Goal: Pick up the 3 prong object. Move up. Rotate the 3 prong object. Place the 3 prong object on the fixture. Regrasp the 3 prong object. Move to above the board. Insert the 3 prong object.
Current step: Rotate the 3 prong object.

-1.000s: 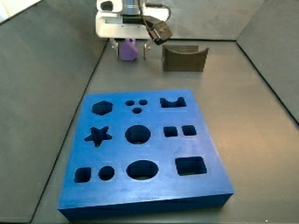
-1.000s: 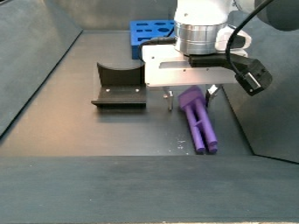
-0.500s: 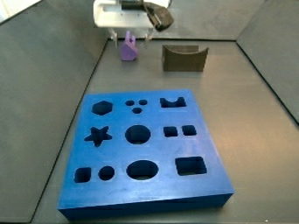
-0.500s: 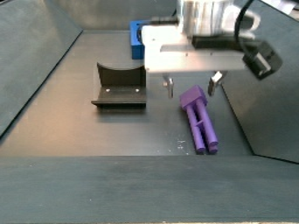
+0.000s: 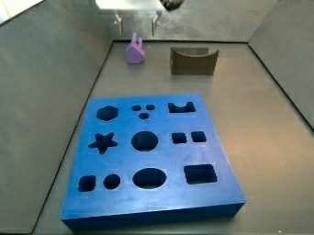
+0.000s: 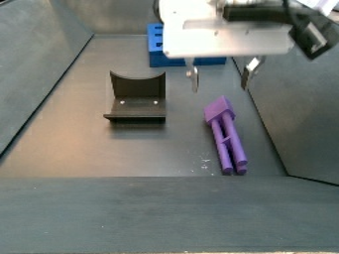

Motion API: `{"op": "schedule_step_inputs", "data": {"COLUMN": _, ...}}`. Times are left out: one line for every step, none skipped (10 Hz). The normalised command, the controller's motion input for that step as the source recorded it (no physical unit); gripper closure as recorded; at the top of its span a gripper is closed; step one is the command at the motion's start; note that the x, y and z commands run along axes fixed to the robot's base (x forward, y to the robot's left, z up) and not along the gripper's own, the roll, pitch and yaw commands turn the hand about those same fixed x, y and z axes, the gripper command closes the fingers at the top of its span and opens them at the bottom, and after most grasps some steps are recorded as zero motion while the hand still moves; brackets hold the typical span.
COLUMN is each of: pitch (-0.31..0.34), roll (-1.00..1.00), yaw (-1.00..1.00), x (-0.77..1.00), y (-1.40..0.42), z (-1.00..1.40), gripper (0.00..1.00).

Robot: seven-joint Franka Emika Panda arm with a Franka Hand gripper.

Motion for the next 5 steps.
{"op": "schedule_step_inputs", "data": {"pitch": 0.0, "roll": 0.0, "yaw": 1.0, "x": 0.0, "y": 0.0, "z": 0.0, "gripper": 0.0}}
{"op": "schedule_step_inputs", "data": {"pitch": 0.0, "roll": 0.0, "yaw": 1.0, "x": 0.0, "y": -0.01, "z": -0.19, "gripper": 0.0}}
{"op": "schedule_step_inputs", "data": {"pitch": 0.0, "roll": 0.0, "yaw": 1.0, "x": 0.01, "y": 0.0, "z": -0.27, "gripper": 0.0}}
{"op": "schedule_step_inputs", "data": {"pitch": -0.002, "roll": 0.0, "yaw": 1.0, "x": 0.05, "y": 0.0, "z": -0.21, "gripper": 0.0}}
{"op": "schedule_step_inputs", "data": {"pitch": -0.003, "roll": 0.0, "yaw": 1.0, "x": 0.04, "y": 0.0, "z": -0.1, "gripper": 0.0}}
